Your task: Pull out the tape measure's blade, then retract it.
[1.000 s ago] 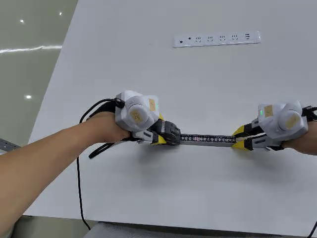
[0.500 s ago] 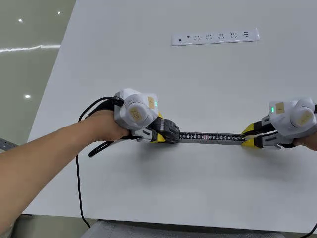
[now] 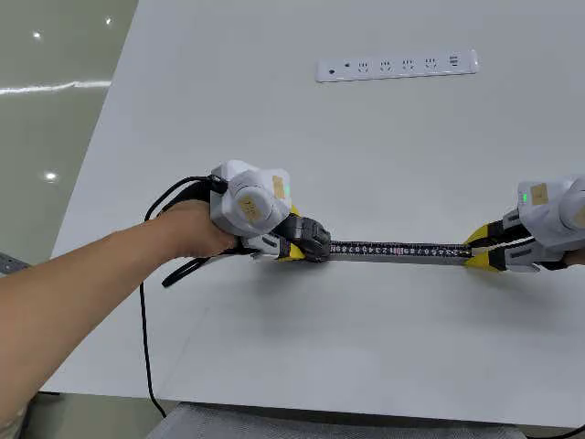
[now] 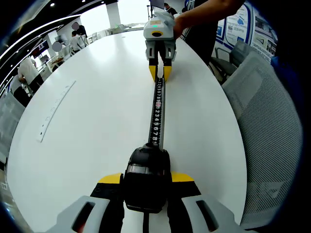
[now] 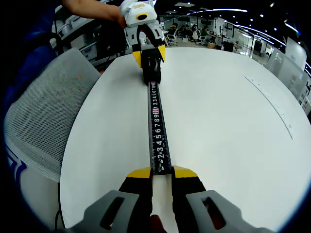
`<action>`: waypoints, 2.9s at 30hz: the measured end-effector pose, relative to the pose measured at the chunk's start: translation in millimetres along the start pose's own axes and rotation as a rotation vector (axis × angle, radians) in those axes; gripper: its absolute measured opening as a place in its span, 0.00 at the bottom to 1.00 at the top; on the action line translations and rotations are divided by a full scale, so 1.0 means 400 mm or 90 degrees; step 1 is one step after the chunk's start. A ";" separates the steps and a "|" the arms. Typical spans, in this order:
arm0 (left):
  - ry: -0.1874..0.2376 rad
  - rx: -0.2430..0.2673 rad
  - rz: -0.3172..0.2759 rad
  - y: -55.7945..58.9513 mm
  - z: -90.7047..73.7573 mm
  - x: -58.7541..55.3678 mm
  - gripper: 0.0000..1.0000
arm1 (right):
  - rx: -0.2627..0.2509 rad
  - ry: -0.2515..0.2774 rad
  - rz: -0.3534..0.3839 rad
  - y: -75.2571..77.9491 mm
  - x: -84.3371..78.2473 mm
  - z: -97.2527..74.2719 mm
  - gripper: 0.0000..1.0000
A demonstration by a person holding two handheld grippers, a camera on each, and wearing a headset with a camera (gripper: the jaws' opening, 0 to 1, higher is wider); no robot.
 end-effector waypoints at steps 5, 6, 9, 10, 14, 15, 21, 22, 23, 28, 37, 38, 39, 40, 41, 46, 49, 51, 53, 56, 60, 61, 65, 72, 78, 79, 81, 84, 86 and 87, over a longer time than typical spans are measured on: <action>-0.001 0.000 0.001 0.000 0.000 -0.001 0.30 | 0.002 -0.004 -0.001 0.005 -0.008 -0.007 0.10; -0.001 0.000 0.001 0.000 0.000 0.000 0.30 | 0.002 -0.004 0.000 0.006 -0.010 -0.009 0.10; -0.001 0.000 0.001 0.000 0.000 0.000 0.30 | 0.001 -0.006 0.001 0.010 -0.018 -0.016 0.10; -0.002 0.000 0.001 0.000 0.001 0.000 0.30 | 0.002 -0.006 0.002 0.012 -0.021 -0.019 0.10; -0.002 0.000 0.001 0.000 0.001 0.000 0.30 | 0.002 -0.008 0.001 0.016 -0.030 -0.028 0.10; -0.002 0.000 0.001 0.000 0.001 0.001 0.30 | 0.002 -0.009 0.002 0.017 -0.032 -0.030 0.10; -0.002 0.000 0.001 0.000 0.001 0.002 0.30 | 0.000 -0.015 0.001 0.023 -0.043 -0.035 0.10; -0.002 0.000 0.001 -0.001 0.001 0.002 0.30 | 0.000 -0.015 0.000 0.023 -0.043 -0.034 0.10; -0.003 0.000 0.002 0.000 0.002 0.002 0.30 | 0.000 -0.014 0.002 0.023 -0.043 -0.034 0.10; -0.001 0.000 0.001 0.000 0.003 0.003 0.30 | 0.000 -0.017 0.000 0.022 -0.042 -0.033 0.10; 0.009 0.002 -0.004 -0.002 0.005 0.003 0.31 | -0.003 -0.024 -0.015 0.017 -0.041 -0.031 0.12; 0.011 0.003 -0.004 -0.002 0.005 0.003 0.31 | -0.005 -0.027 -0.020 0.018 -0.042 -0.030 0.12; 0.012 0.004 -0.004 -0.002 0.005 0.003 0.31 | -0.005 -0.028 -0.020 0.018 -0.042 -0.030 0.13; 0.013 0.006 -0.005 -0.002 0.005 0.003 0.31 | -0.006 -0.029 -0.021 0.018 -0.041 -0.030 0.13; 0.014 0.007 -0.006 -0.001 0.005 0.004 0.32 | -0.007 -0.029 -0.021 0.018 -0.041 -0.030 0.13; 0.031 0.013 -0.018 -0.002 0.004 0.002 0.33 | -0.009 -0.041 -0.019 0.019 -0.039 -0.030 0.13; 0.047 0.024 -0.041 -0.003 0.003 -0.002 0.34 | -0.009 -0.046 -0.015 0.018 -0.037 -0.030 0.14; 0.057 0.033 -0.057 -0.003 0.000 -0.006 0.35 | -0.009 -0.049 -0.007 0.017 -0.036 -0.029 0.14; 0.081 0.047 -0.095 0.000 -0.006 -0.006 0.38 | -0.010 -0.053 0.000 0.013 -0.033 -0.029 0.16; 0.102 0.065 -0.125 -0.002 -0.020 -0.011 0.46 | -0.014 -0.059 0.008 0.011 -0.031 -0.029 0.17; 0.130 0.087 -0.167 0.002 -0.038 -0.018 0.47 | -0.021 -0.059 0.027 0.007 -0.028 -0.029 0.18; 0.131 0.089 -0.170 0.004 -0.041 -0.020 0.47 | -0.022 -0.060 0.028 0.006 -0.027 -0.029 0.19; 0.137 0.112 -0.195 0.018 -0.053 -0.034 0.48 | -0.036 -0.065 0.039 -0.003 -0.024 -0.031 0.22; 0.176 0.143 -0.246 0.051 -0.078 -0.044 0.52 | -0.073 -0.071 0.073 -0.002 -0.024 -0.039 0.28; 0.184 0.153 -0.275 0.081 -0.085 -0.058 0.59 | -0.113 -0.059 0.141 -0.008 -0.015 -0.061 0.36; 0.187 0.157 -0.279 0.085 -0.088 -0.058 0.59 | -0.117 -0.060 0.149 -0.012 -0.012 -0.067 0.37; 0.192 0.166 -0.290 0.093 -0.092 -0.060 0.61 | -0.128 -0.057 0.156 -0.022 -0.003 -0.080 0.40; 0.192 0.173 -0.305 0.105 -0.095 -0.064 0.63 | -0.141 -0.054 0.182 -0.027 -0.009 -0.084 0.43; 0.186 0.176 -0.306 0.119 -0.097 -0.067 0.63 | -0.154 -0.054 0.198 -0.032 -0.010 -0.096 0.47; 0.184 0.177 -0.306 0.125 -0.098 -0.067 0.63 | -0.157 -0.052 0.202 -0.036 -0.009 -0.102 0.48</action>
Point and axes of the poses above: the centre of the closed fingertips' face, and the gripper's own axes: z roughly forward along the fingers, y roughly to its right, x roughly out of its top, the point moved 4 cm from there along -z, roughly backward along the fingers, and after that the axes turned 14 degrees about -x, right-handed, at the moved point
